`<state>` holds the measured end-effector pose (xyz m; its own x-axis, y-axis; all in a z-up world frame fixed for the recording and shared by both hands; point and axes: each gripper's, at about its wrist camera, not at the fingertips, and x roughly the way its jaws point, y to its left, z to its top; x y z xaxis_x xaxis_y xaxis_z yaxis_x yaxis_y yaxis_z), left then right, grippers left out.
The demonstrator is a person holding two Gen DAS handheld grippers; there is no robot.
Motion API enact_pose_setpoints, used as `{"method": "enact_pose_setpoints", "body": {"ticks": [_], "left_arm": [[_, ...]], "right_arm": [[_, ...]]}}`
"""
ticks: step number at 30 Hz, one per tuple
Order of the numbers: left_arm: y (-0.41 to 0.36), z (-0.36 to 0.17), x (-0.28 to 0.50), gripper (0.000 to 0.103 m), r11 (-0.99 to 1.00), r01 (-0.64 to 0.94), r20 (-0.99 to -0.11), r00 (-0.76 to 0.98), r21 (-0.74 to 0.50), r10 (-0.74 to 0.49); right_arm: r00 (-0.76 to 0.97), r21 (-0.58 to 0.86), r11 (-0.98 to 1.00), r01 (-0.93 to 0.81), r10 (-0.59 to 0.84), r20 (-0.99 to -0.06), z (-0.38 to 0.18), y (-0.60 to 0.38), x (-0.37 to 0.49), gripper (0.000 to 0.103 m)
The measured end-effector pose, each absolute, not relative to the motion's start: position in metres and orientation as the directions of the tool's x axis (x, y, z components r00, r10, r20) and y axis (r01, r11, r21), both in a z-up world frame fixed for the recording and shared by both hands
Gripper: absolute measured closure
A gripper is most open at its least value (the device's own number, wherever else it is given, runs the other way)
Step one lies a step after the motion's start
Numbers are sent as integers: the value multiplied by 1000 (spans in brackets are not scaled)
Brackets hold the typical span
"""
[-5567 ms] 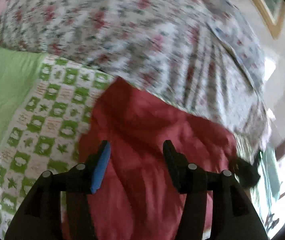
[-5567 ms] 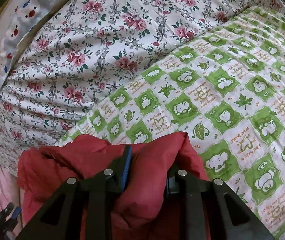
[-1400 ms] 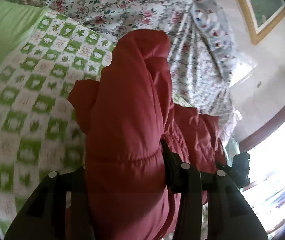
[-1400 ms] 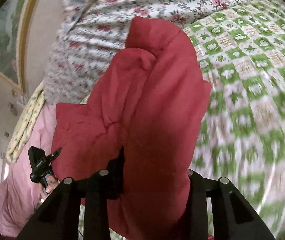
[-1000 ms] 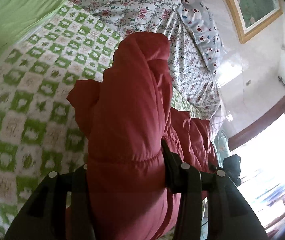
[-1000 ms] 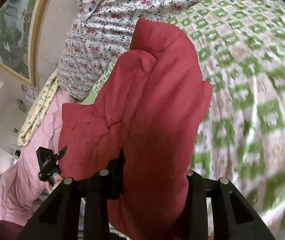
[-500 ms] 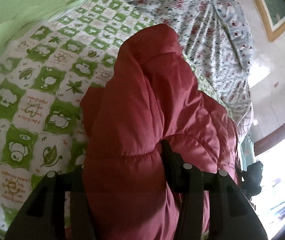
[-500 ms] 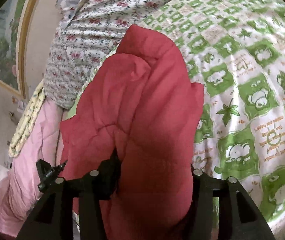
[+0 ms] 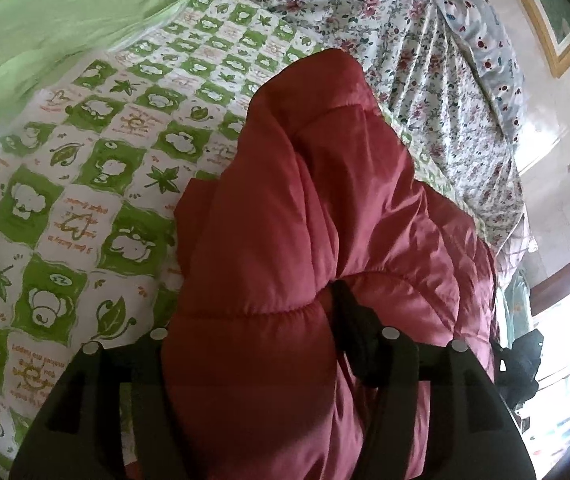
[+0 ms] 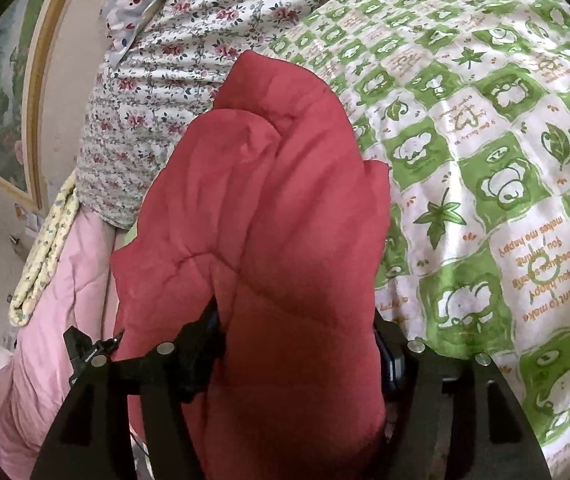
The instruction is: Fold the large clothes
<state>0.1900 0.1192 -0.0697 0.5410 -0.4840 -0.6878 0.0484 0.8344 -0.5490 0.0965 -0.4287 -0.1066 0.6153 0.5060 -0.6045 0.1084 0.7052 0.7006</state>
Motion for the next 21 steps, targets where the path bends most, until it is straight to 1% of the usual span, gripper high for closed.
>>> {"method": "enact_pose_setpoints", "body": {"ticks": [2,6,9,13,16,21], "left_arm": [[123,-70,189,41,822,43,-677,545,-567,-495],[133,-59,180,37,814,41,-660,563,-580,-498],[138,-47,172,37,837,44,-665,585,-545,-464],[149,-31,162,37,882,-8,-680,640,-471,-358],[157,-22,154,37,880,-17,-660,669,-475,-343],[146,-7,140,37,895,27,-644,685,-446,-342]], "right_arm": [[616,699,706,115,501,-607,-107,-429,96,34],[615,698,704,130,495,-614,-106,-431,94,28],[620,670,727,150,458,-636,-98,-431,89,19],[637,617,770,164,395,-662,-86,-428,82,18],[656,573,801,174,340,-674,-74,-425,76,18],[713,509,839,194,236,-661,-50,-424,61,18]]}}
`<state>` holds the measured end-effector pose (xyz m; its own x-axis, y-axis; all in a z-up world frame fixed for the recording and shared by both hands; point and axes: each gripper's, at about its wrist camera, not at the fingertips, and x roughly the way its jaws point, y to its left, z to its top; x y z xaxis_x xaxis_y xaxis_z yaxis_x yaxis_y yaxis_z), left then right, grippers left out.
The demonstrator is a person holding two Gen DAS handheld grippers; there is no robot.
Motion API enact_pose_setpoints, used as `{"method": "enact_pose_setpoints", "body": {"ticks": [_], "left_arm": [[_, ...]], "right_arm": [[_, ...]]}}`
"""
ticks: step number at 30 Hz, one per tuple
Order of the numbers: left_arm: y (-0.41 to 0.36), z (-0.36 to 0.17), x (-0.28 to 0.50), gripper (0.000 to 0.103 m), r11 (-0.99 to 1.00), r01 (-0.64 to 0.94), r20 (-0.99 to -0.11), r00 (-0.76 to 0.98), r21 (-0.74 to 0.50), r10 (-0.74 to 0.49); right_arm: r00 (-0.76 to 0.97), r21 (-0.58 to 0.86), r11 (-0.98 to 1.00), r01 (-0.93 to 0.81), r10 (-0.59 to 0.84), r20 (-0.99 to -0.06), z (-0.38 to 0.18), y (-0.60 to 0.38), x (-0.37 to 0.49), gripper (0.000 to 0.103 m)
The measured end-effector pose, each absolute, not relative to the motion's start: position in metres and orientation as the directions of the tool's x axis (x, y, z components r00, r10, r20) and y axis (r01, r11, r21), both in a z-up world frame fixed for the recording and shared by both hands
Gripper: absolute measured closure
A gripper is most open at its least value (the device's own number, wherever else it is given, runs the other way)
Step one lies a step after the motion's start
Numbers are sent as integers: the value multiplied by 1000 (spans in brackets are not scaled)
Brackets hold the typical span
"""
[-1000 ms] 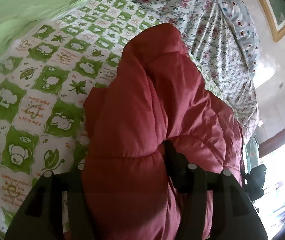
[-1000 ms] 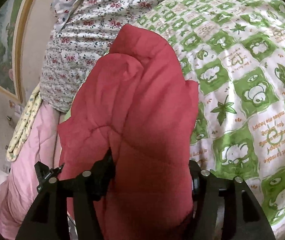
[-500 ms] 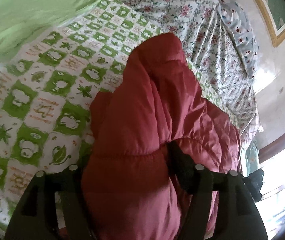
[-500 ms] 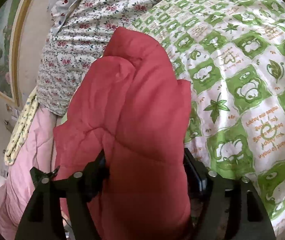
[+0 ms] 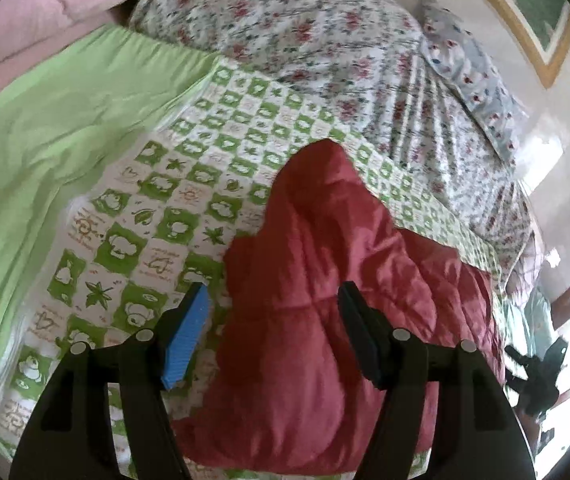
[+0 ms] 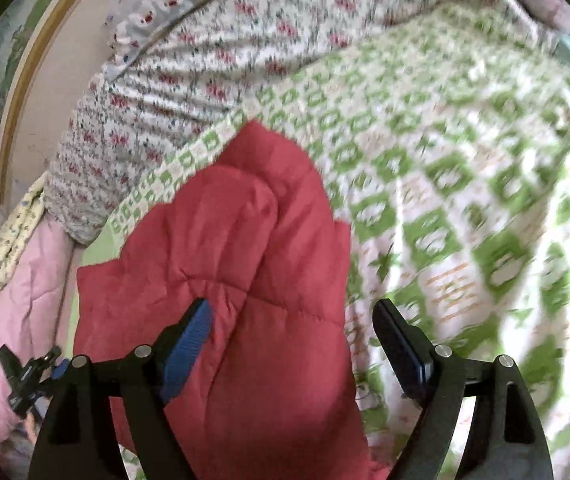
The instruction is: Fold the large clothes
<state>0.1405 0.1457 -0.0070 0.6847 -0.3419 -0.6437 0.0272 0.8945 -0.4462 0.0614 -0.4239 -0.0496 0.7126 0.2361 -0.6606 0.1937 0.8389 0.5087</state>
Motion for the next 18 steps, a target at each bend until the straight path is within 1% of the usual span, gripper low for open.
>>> {"method": "enact_pose_setpoints", "body": {"ticks": [7,12,18], "left_arm": [[109,5,125,37,913,116,-645,673,-392,-363],[79,7,116,37,919,178,-659,650,-353,-378],[50,7,105,37,921,248,-671,632,-300,-389]], "right_arm": [[767,410,899,155,153,-624,-13,-399,45,18],[774,344,935,89,153,-614,0,-369,45,18],[754,262,965,-5,175,-632,-1,-321,53,18]]}}
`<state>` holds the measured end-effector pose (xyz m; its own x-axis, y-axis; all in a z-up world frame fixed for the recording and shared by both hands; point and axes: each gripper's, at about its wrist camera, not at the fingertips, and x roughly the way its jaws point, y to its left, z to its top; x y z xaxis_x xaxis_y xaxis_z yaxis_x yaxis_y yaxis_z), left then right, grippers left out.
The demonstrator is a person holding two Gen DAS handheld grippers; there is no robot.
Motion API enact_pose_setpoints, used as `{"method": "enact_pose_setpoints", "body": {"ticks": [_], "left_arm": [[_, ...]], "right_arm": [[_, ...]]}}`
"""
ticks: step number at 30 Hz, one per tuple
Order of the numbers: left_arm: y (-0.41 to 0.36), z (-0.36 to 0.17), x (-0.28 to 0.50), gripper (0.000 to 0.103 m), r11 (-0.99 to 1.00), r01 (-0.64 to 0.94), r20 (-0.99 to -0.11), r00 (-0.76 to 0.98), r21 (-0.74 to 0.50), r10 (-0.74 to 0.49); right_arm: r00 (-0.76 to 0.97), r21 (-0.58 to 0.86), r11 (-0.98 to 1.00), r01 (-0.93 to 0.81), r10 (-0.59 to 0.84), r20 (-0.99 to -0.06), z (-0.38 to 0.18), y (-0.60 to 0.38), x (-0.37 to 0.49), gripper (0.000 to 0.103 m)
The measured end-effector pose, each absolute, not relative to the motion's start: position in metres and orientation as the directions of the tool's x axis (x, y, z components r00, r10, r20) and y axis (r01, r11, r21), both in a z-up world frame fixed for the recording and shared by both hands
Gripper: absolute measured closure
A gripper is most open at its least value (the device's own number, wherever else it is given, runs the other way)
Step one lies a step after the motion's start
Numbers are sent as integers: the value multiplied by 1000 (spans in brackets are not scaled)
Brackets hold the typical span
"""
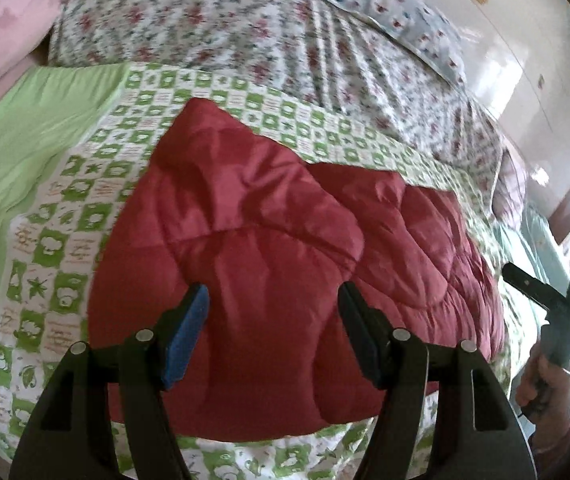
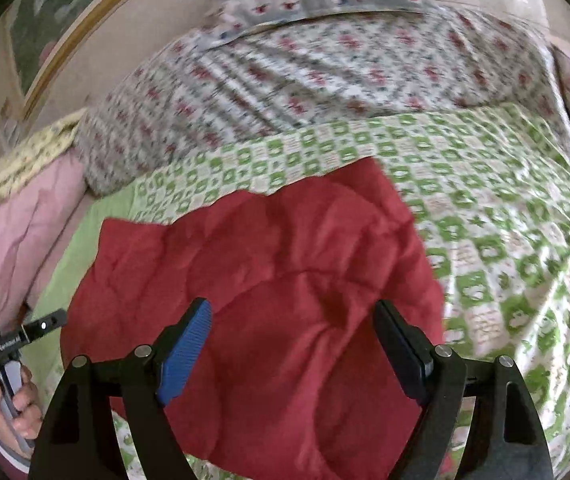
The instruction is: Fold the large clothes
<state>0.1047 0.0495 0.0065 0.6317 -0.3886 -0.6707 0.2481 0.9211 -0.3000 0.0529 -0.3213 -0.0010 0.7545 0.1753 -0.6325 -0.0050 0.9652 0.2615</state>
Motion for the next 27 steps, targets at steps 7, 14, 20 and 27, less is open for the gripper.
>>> {"method": "enact_pose_setpoints", "body": {"ticks": [7,14,20,27], "left_arm": [[20,-1,101,37,926,307,-690,622,-222,-371],[9,-21,125,37,947,285,-721,625,-147,-300],[15,-24,168,37,960,207,-751,599,-190,-278],[15,-36,228,37,977,94,-809,548,-190,-210]], "right_arm": [[725,203,975,-93,206,-657,-12,-278,61,18],[660,96,988,-119,151,-736,-38,-254,91,19],[619,69,996,-56,88,-780,-44,-271,135,19],[584,73,997,25,44,-810,-50,-300,174,22]]}}
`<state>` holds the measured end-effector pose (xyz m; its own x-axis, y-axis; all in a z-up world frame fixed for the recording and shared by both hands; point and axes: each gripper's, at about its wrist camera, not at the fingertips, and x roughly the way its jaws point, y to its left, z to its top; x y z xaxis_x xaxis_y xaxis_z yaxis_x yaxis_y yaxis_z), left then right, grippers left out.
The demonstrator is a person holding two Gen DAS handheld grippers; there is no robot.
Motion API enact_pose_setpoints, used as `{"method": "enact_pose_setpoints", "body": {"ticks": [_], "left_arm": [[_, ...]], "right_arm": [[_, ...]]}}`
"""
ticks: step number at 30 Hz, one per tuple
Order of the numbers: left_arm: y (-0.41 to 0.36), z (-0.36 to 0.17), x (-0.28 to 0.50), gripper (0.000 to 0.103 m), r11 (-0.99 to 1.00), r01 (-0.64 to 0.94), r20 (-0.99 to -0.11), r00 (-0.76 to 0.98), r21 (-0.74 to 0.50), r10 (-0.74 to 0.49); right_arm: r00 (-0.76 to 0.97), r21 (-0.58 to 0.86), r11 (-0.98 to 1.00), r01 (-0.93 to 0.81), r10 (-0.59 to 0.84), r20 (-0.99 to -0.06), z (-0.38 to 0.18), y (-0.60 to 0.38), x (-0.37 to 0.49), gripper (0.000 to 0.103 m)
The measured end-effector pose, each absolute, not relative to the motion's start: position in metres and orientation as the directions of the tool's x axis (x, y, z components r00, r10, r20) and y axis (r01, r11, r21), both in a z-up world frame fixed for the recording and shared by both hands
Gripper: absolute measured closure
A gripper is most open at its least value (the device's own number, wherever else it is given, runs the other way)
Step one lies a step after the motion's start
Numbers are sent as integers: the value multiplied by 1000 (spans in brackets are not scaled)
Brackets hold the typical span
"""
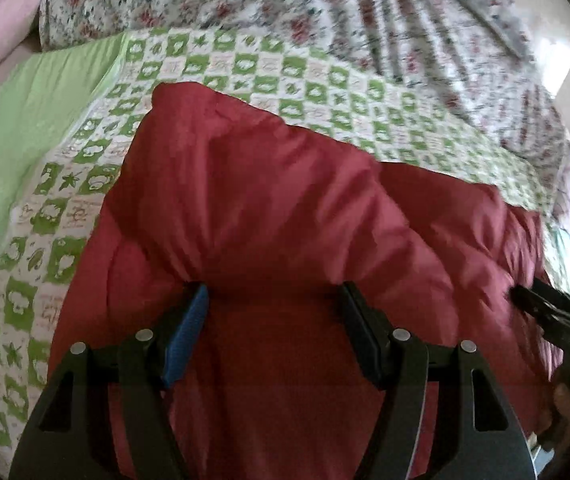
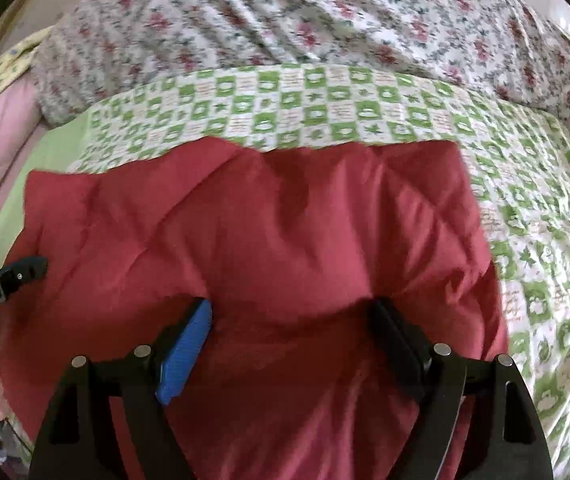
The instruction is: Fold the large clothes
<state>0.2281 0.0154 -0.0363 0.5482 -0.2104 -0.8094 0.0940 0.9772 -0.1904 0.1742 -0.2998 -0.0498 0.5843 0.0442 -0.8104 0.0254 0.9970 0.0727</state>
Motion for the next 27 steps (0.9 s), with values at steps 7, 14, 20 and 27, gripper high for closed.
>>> {"method": "enact_pose_setpoints", "body": {"ticks": [7,14,20,27], "left_arm": [[18,-51,267,35,981,2,-838,519,-192,-165],[29,-65,287,34,973,-64,-852,499,-220,-160],[30,-59,279,34,972,-55,-839,518,-230,-169],[32,-24,190,34,954,83,-757,590,-290,-281]], "right_arm": [[591,228,964,134,107,-799,-69,-346,190,21],[595,282,947,152,141,-791,-74,-354,194,21],[595,285,948,144,147,-790,-76,-354,196,20],[609,300,943,143,155,-778,-78,-357,195,20]]}}
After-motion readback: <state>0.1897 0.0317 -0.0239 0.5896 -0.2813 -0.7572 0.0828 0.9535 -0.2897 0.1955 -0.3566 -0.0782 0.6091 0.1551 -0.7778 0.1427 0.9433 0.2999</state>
